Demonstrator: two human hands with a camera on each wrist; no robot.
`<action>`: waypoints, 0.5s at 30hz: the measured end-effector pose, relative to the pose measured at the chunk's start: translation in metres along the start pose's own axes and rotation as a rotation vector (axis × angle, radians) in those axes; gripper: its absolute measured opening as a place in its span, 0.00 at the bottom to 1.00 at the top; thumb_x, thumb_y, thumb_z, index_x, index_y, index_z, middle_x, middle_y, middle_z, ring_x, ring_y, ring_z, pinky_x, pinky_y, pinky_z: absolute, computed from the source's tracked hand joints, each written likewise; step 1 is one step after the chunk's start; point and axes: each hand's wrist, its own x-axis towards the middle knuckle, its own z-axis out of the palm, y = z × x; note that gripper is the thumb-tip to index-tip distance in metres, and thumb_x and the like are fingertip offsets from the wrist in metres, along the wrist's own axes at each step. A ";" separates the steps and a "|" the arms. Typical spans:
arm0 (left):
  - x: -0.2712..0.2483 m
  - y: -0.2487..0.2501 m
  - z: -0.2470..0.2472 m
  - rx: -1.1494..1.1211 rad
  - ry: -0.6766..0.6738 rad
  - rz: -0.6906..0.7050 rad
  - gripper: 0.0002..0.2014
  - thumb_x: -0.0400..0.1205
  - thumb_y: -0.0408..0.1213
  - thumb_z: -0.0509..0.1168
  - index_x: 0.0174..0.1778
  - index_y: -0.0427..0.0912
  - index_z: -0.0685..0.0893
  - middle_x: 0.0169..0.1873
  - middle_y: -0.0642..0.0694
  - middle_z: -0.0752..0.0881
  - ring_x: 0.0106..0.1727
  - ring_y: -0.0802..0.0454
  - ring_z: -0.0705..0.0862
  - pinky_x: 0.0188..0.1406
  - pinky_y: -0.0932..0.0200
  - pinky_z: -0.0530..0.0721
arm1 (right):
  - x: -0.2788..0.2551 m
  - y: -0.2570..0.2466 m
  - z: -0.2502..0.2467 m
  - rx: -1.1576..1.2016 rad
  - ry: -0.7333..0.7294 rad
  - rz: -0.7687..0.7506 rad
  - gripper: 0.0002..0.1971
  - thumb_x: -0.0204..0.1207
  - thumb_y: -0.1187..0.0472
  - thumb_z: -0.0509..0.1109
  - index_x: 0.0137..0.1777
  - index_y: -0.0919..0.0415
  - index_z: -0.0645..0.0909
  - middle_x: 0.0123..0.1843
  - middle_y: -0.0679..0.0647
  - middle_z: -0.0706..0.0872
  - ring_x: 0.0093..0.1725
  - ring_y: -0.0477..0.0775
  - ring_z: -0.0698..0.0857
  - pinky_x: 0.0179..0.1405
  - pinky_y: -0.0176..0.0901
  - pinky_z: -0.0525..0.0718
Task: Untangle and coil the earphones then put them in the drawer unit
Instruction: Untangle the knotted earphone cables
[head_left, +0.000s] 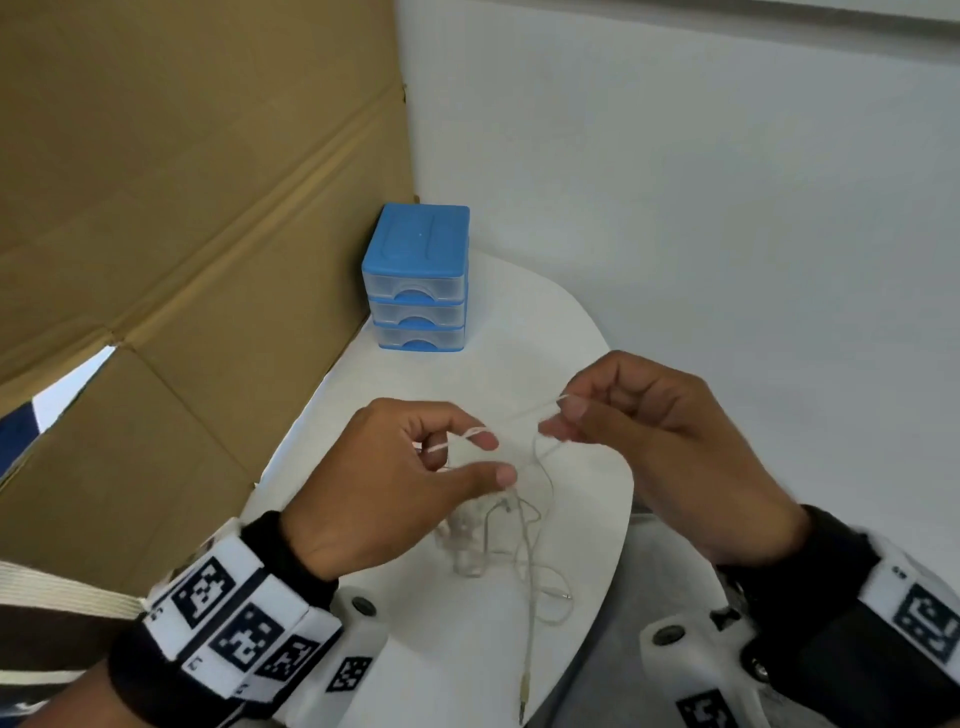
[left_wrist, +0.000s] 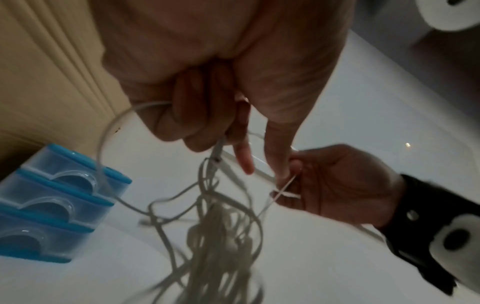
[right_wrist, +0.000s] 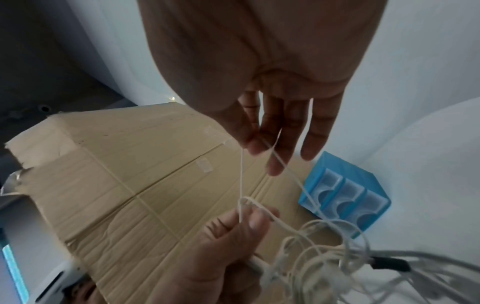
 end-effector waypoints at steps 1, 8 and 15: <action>0.000 -0.004 0.001 0.065 -0.020 -0.019 0.14 0.64 0.57 0.80 0.38 0.53 0.91 0.17 0.56 0.76 0.20 0.57 0.71 0.28 0.68 0.77 | -0.001 -0.002 -0.002 -0.047 -0.039 -0.016 0.03 0.78 0.71 0.70 0.43 0.66 0.84 0.35 0.61 0.88 0.35 0.47 0.86 0.38 0.32 0.80; -0.003 -0.011 0.005 0.359 -0.127 -0.077 0.03 0.75 0.48 0.73 0.35 0.57 0.90 0.20 0.51 0.82 0.23 0.60 0.74 0.30 0.59 0.78 | 0.003 0.025 -0.013 -0.827 0.288 -0.362 0.07 0.73 0.68 0.72 0.43 0.54 0.87 0.31 0.39 0.77 0.28 0.41 0.77 0.32 0.36 0.78; 0.001 -0.015 0.003 0.234 -0.097 -0.104 0.04 0.73 0.48 0.76 0.40 0.56 0.88 0.19 0.56 0.77 0.21 0.62 0.73 0.31 0.64 0.75 | 0.007 -0.001 -0.010 -0.056 0.005 0.410 0.24 0.85 0.50 0.61 0.38 0.71 0.85 0.38 0.68 0.91 0.40 0.69 0.91 0.35 0.49 0.86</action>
